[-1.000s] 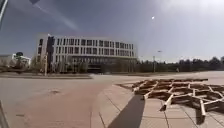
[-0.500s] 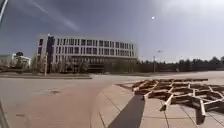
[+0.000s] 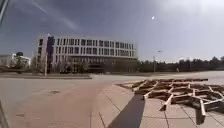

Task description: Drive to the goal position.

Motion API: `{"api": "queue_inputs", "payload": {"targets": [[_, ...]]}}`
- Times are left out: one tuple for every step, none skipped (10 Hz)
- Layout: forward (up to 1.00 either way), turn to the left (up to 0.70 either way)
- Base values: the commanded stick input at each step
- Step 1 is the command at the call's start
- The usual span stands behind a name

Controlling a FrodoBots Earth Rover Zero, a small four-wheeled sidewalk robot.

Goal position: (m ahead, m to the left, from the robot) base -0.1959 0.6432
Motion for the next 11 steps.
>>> {"api": "queue_inputs", "payload": {"targets": [[0.05, 0.00], [0.05, 0.00], [0.05, 0.00], [0.05, 0.00], [0.05, 0.00], [0.05, 0.00], [0.05, 0.00], [0.05, 0.00], [0.05, 0.00], [0.05, 0.00], [0.05, 0.00]]}}
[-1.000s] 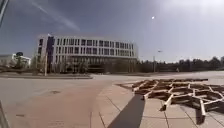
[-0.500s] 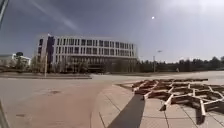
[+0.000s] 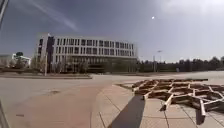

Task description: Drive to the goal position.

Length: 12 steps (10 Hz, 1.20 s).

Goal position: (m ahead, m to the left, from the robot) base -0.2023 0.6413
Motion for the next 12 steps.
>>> {"api": "queue_inputs", "payload": {"targets": [[0.05, 0.00], [0.05, 0.00], [0.05, 0.00], [0.05, 0.00], [0.05, 0.00], [0.05, 0.00], [0.05, 0.00], [0.05, 0.00], [0.05, 0.00], [0.05, 0.00], [0.05, 0.00], [0.05, 0.00]]}}
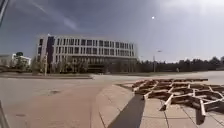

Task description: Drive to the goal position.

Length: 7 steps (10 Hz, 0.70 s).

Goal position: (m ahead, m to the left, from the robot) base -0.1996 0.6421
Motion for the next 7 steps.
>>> {"api": "queue_inputs", "payload": {"targets": [[0.05, 0.00], [0.05, 0.00], [0.05, 0.00], [0.05, 0.00], [0.05, 0.00], [0.05, 0.00], [0.05, 0.00]]}}
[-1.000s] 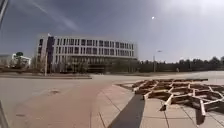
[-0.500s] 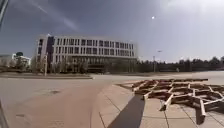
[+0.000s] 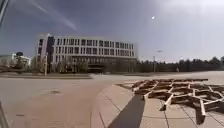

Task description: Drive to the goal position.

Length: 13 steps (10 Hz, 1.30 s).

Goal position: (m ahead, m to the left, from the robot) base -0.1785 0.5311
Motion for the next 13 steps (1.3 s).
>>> {"api": "queue_inputs", "payload": {"targets": [[0.05, 0.00], [0.05, 0.00], [0.05, 0.00], [0.05, 0.00], [0.05, 0.00], [0.05, 0.00], [0.05, 0.00], [0.05, 0.00], [0.05, 0.00], [0.05, 0.00], [0.05, 0.00], [0.05, 0.00], [0.05, 0.00]]}}
